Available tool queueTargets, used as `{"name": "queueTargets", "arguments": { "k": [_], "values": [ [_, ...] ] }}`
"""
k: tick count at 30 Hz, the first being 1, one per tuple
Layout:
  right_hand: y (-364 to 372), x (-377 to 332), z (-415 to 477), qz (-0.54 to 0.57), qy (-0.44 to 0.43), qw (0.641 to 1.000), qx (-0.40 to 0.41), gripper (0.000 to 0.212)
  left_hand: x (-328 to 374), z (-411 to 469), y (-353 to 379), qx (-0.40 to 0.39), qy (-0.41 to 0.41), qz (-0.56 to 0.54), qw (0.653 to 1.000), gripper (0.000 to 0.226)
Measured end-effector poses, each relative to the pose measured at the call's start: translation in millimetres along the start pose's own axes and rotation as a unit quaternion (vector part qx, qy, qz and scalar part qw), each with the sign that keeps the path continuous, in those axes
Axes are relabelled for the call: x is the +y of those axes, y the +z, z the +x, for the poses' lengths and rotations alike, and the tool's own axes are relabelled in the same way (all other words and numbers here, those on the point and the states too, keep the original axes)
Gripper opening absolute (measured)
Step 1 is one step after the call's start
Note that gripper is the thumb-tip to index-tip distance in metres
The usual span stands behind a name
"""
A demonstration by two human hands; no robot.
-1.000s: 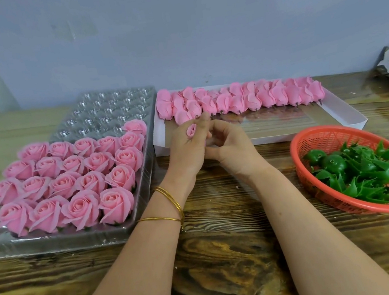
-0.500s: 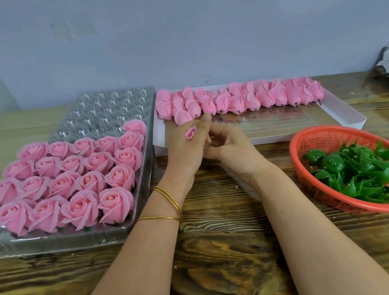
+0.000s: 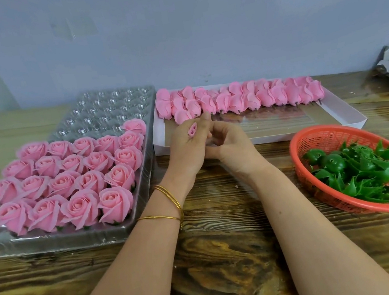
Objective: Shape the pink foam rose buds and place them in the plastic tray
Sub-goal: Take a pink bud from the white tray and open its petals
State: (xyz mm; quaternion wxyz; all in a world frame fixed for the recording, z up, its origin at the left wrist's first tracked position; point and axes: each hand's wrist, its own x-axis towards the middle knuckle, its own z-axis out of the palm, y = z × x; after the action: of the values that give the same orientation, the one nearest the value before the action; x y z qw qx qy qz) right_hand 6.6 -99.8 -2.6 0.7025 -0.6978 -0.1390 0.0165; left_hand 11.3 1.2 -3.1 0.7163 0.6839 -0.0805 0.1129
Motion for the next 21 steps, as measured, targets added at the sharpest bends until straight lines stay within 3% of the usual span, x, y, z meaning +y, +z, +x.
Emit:
{"name": "queueTargets", "arguments": {
  "k": [8, 14, 21],
  "values": [
    [0.0, -2.7, -2.5, 0.002, 0.000, 1.000, -0.007, 0.037, 6.5, -2.7, -1.2, -0.005, 0.012, 0.009, 1.000, 0.025],
    [1.0, -3.6, 0.9, 0.017, 0.020, 0.999, 0.033, 0.041, 2.1, -1.2, -1.2, 0.021, 0.046, 0.043, 0.998, 0.025],
    [-2.9, -6.4, 4.6, 0.072, 0.023, 0.993, 0.087, 0.018, -1.5, 0.6, -3.7, 0.037, 0.109, 0.178, 0.977, 0.040]
  ]
}}
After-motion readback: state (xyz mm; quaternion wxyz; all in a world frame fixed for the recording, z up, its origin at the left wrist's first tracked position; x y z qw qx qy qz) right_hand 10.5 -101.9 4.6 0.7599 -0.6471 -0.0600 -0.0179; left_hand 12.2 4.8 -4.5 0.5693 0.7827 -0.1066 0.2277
